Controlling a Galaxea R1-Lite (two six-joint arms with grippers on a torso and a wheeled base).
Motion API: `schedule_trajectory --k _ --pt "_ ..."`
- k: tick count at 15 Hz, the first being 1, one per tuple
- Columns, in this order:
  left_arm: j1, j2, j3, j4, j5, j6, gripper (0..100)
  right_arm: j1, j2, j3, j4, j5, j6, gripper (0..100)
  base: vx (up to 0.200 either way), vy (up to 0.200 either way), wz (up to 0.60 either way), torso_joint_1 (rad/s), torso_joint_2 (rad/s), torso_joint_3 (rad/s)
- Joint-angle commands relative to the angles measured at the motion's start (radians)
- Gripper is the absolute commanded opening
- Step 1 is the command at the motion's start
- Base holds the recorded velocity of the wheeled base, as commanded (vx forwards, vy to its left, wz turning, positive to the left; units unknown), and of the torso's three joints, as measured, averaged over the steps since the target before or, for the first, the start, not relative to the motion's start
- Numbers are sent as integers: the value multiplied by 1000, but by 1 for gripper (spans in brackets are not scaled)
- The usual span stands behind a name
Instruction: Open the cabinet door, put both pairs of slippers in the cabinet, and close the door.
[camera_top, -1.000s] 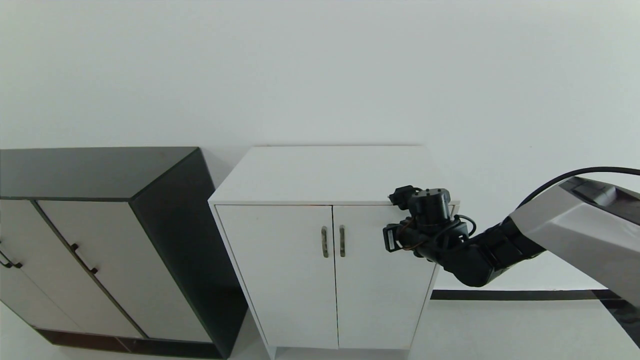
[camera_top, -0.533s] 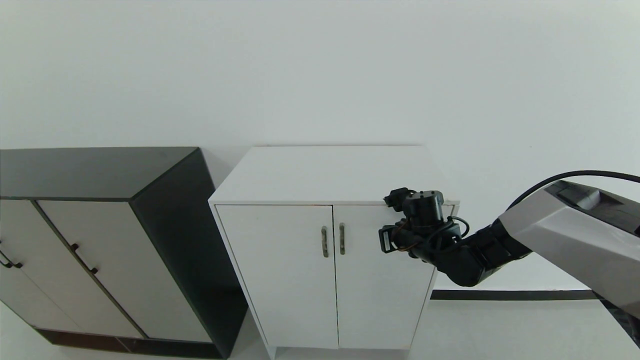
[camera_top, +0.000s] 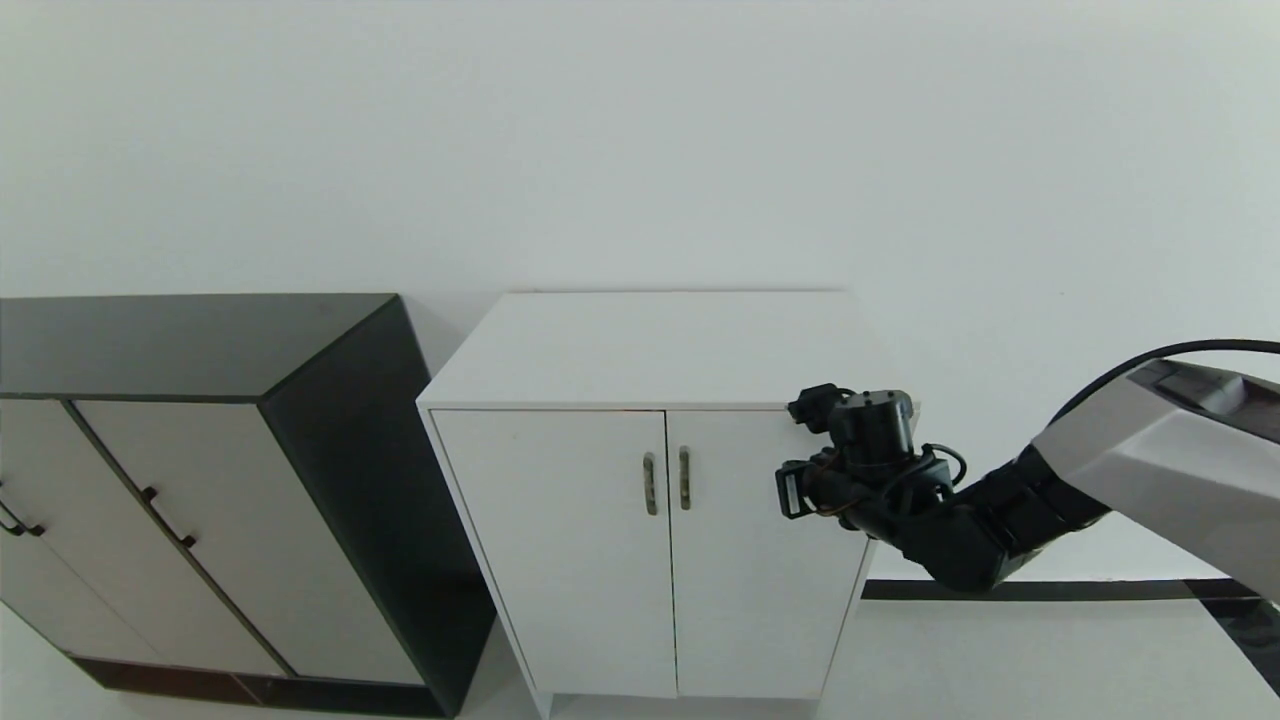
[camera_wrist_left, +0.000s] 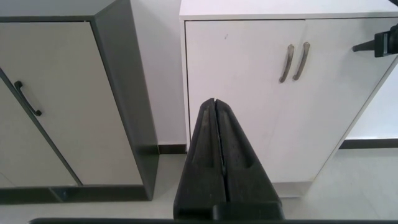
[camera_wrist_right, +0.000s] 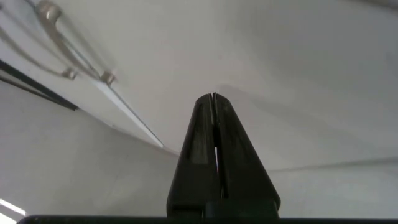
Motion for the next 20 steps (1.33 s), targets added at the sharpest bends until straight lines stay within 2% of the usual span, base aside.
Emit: schedule_trajectory --k 1,3,4,10,13,15,16,20 --pt "0 0 0 1 0 0 0 -2 -117 169 -72 -2 -2 0 0 0 0 0 0 0" --pt "0 0 0 0 0 0 0 -11 -184 295 -124 -2 -2 0 0 0 0 0 0 0" --pt "0 0 0 0 0 0 0 -34 -256 415 -175 -2 -2 0 0 0 0 0 0 0" --pt "0 0 0 0 0 0 0 -190 -494 852 -339 -2 -8 0 0 0 0 0 0 0" --pt "0 0 0 0 0 0 0 -227 -630 1010 -355 -2 -9 0 0 0 0 0 0 0" --pt "0 0 0 0 0 0 0 -247 -696 1068 -355 -1 -11 0 0 0 0 0 0 0" --pt "0 0 0 0 0 0 0 -252 -767 1088 -325 -2 -6 0 0 0 0 0 0 0" --pt "0 0 0 0 0 0 0 -273 -1068 1088 -69 4 -14 0 0 0 0 0 0 0"
